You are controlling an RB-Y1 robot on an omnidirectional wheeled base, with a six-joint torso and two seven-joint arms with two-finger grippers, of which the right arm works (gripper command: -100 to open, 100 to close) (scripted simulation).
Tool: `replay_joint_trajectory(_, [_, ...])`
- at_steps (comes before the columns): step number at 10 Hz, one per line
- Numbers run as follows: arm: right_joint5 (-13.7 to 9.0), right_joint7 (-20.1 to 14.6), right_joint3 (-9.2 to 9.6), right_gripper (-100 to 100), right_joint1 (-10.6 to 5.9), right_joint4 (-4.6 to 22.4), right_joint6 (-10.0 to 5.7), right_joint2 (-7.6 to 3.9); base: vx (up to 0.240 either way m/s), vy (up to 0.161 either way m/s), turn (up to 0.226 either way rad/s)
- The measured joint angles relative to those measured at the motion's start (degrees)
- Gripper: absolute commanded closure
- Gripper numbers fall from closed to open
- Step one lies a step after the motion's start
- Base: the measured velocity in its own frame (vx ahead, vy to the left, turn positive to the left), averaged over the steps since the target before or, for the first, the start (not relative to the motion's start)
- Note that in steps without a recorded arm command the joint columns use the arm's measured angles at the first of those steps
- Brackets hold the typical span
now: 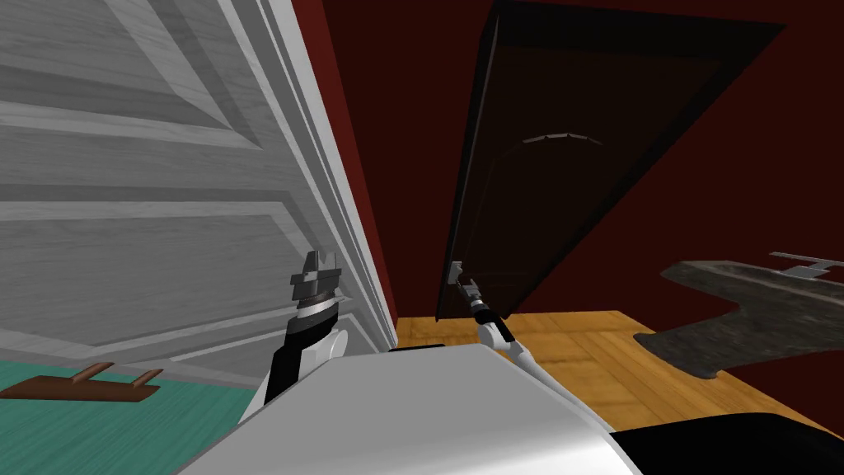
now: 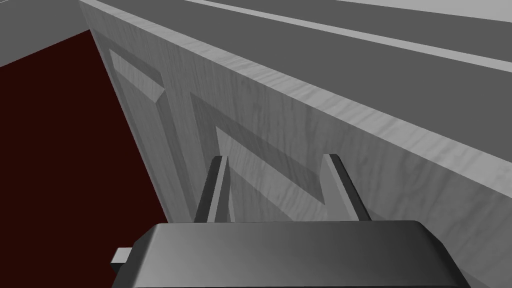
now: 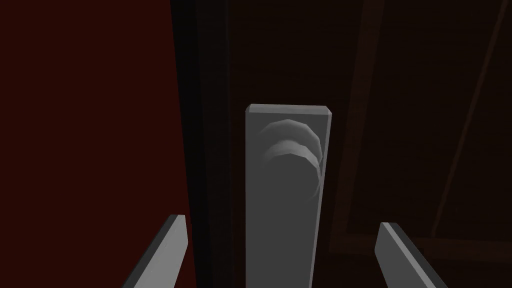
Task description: Pull the door open
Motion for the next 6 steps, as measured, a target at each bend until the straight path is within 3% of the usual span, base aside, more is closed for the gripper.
replay_joint_trajectory(3, [-1.0,0.7,-2.98,-100,-2.10,3.5,0.79,1.75,0.083,-0.059,0.215])
replay_joint_trajectory(4, [-1.4,1.2,-3.96,-100,-2.63,4.3,1.20,2.47,0.015,-0.033,0.067])
replay_joint_trajectory(5, [-1.5,1.4,-4.08,100,-2.71,4.4,1.30,2.54,-0.014,0.003,-0.033])
replay_joint_trajectory(6, [-1.4,1.3,-4.00,100,-2.67,4.3,1.25,2.50,-0.012,0.014,-0.018])
